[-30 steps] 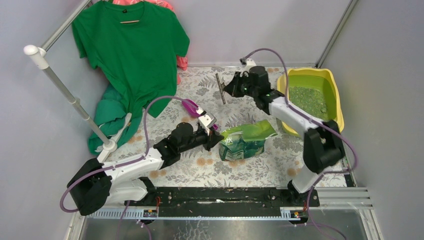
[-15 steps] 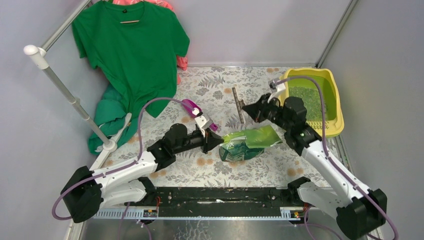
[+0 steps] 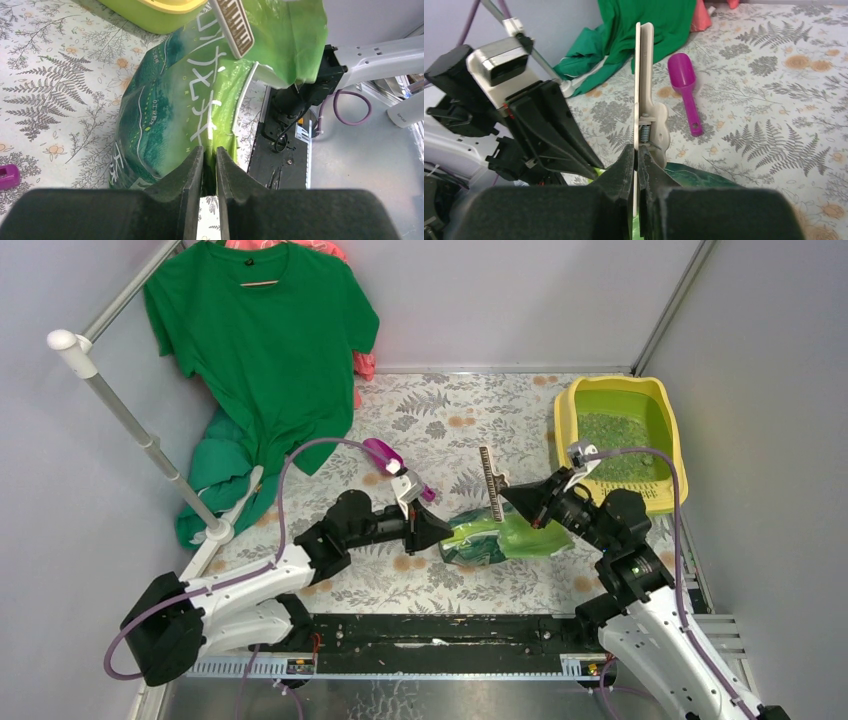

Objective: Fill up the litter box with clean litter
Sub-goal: Pick up the clamp at the center of the board.

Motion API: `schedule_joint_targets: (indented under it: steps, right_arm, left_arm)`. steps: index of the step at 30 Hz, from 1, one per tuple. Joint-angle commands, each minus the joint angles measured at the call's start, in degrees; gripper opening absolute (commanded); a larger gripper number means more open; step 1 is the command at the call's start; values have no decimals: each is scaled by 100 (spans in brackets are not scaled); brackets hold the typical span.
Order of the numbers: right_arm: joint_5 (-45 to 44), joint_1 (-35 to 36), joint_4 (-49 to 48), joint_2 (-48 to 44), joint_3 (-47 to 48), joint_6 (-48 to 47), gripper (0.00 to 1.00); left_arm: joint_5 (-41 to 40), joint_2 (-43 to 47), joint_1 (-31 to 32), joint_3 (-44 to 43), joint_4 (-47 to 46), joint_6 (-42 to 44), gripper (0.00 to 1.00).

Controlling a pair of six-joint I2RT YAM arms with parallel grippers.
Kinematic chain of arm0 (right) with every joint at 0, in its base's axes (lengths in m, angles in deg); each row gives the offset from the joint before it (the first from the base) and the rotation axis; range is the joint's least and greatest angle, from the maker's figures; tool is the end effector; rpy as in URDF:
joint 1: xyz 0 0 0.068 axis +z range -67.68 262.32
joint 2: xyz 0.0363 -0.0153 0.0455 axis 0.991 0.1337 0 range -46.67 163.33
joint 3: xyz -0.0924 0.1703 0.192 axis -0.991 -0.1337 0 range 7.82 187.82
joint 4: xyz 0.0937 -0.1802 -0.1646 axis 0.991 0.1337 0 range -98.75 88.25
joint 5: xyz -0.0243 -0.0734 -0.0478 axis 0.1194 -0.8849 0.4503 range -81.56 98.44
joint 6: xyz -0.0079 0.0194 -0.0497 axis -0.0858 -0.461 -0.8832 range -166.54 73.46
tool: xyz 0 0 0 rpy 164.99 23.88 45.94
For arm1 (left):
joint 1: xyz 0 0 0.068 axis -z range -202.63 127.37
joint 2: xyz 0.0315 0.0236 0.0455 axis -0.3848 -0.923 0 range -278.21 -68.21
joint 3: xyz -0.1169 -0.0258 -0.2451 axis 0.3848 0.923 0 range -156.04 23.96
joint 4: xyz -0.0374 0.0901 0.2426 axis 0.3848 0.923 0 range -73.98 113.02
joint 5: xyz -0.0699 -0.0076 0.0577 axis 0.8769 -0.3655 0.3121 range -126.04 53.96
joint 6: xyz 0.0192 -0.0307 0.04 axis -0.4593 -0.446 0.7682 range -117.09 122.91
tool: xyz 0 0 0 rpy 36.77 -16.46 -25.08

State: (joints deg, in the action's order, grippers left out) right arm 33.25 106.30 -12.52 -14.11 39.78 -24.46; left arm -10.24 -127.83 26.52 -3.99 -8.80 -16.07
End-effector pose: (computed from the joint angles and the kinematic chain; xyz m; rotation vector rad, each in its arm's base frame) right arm 0.1303 0.0743 0.3189 -0.3884 1.5529 0.9605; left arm 0.1399 -0.1855 0.2509 0.8259 1.6513 -1.2422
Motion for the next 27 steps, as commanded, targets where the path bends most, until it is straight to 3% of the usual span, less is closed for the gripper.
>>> schedule_joint_targets:
  steps: [1, 18, 27]
  right_arm:
    - [503, -4, -546, 122, -118, 262, 0]
    - [1681, -8, -2396, 767, -563, 734, 0]
    - [1894, -19, -2851, 840, -719, 916, 0]
  left_arm:
    - [234, -221, 26, -433, -236, 4, 24]
    - [661, -154, -227, -851, -432, -11, 39]
    - [1381, -511, -1047, -557, -1934, -971, 42]
